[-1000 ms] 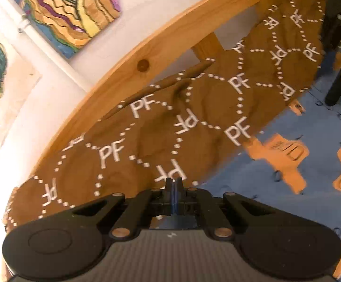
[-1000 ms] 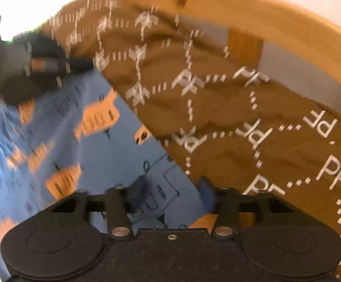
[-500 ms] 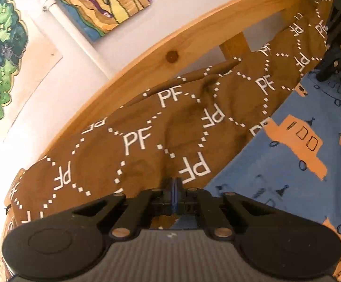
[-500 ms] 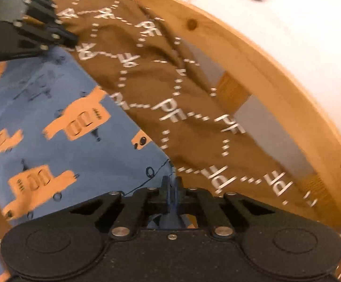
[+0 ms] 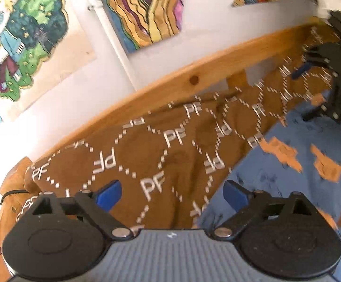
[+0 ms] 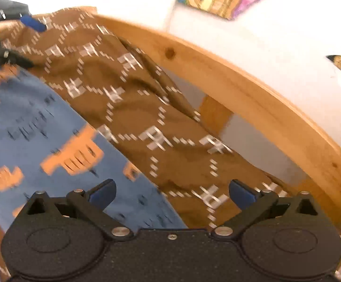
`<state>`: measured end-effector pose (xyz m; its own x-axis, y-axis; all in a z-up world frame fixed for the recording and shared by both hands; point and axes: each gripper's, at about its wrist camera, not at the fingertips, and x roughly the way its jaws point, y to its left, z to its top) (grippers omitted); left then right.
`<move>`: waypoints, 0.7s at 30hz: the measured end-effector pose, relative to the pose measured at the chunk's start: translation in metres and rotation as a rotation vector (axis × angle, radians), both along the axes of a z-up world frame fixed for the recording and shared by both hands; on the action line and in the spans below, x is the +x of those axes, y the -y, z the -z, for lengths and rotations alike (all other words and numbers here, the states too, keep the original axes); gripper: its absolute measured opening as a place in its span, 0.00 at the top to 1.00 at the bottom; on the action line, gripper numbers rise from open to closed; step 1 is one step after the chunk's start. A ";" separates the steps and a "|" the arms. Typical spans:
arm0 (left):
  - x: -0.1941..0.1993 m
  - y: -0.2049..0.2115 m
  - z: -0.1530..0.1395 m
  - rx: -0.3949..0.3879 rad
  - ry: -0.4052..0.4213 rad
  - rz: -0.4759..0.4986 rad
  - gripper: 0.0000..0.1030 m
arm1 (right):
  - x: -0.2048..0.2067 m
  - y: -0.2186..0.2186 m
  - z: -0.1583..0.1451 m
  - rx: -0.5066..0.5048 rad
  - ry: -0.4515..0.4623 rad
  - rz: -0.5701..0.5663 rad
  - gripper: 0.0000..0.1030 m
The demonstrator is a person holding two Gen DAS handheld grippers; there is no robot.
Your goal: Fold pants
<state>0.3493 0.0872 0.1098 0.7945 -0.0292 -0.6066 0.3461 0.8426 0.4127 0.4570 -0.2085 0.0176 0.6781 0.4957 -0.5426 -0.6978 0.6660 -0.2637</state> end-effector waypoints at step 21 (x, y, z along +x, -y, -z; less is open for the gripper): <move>-0.009 -0.041 0.000 -0.084 -0.294 0.018 0.65 | 0.028 -0.075 0.013 -0.007 -0.144 -0.177 0.33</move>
